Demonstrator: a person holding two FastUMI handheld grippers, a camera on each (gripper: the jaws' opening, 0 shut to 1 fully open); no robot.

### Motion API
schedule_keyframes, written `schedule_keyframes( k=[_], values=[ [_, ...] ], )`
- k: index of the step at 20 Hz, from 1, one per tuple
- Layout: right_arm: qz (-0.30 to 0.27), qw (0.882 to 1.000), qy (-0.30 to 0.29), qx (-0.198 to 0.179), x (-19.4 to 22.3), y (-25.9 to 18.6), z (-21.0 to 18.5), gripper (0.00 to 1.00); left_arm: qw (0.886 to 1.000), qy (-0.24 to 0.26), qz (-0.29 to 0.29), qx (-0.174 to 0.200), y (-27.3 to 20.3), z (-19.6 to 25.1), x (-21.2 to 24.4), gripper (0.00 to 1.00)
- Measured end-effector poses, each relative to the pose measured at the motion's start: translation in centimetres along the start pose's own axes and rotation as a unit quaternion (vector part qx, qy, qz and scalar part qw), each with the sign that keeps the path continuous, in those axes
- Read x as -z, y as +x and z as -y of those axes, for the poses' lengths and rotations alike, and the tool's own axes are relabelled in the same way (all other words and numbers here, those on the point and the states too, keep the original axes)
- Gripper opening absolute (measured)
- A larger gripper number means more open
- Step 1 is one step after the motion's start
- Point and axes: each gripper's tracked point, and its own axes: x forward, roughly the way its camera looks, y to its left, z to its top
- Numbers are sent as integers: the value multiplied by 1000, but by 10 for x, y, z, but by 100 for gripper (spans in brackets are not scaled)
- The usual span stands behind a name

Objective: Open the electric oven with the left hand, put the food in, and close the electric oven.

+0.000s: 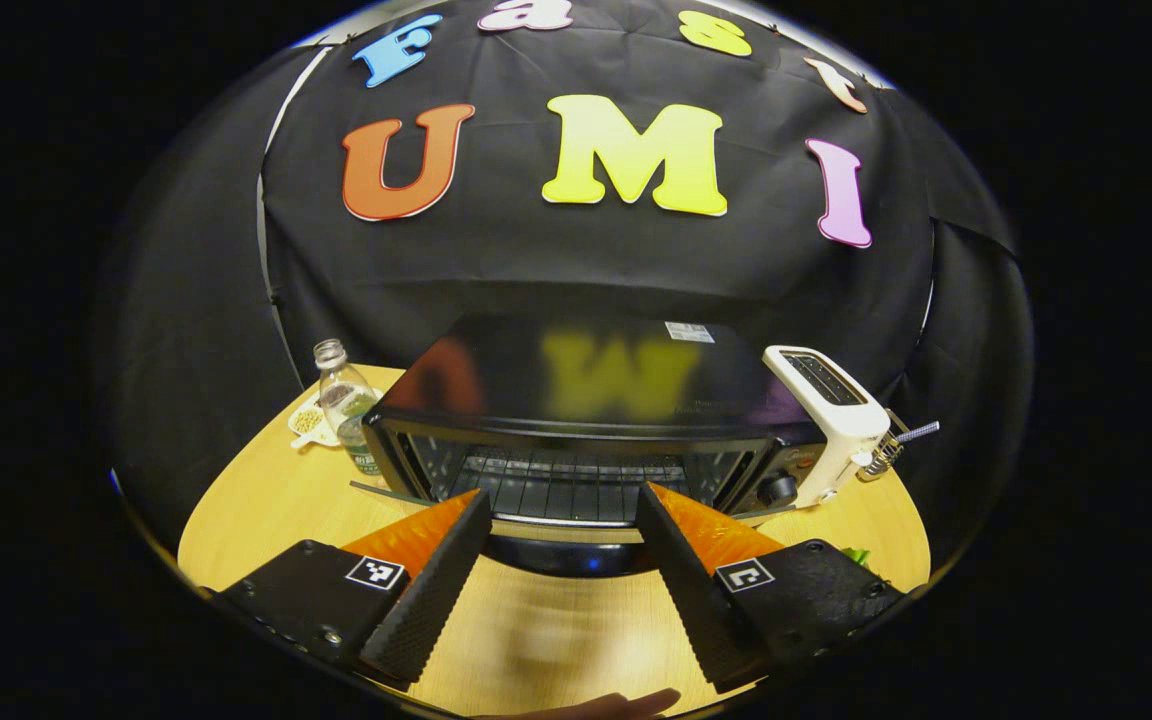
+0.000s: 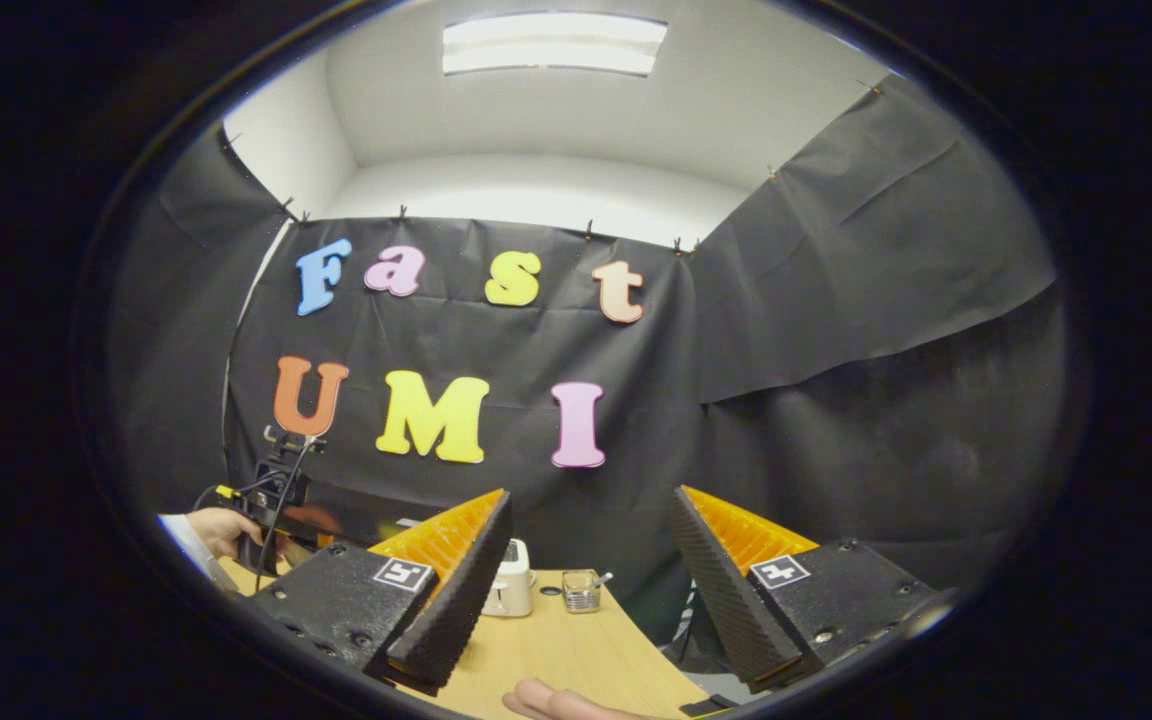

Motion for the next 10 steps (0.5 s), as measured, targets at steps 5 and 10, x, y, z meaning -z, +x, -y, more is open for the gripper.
schedule_keyframes(
  k=[5, 10],
  values=[
    [0, 1000, 2, -8, -4, -15, -9, 100, 1000, -15, -20, 3, -22, -1, 34, 97],
    [-2, 1000, -1, -11, -3, -25, -16, 90, 999, -12, -30, 7, -33, -2, 67, 97]
  ],
)
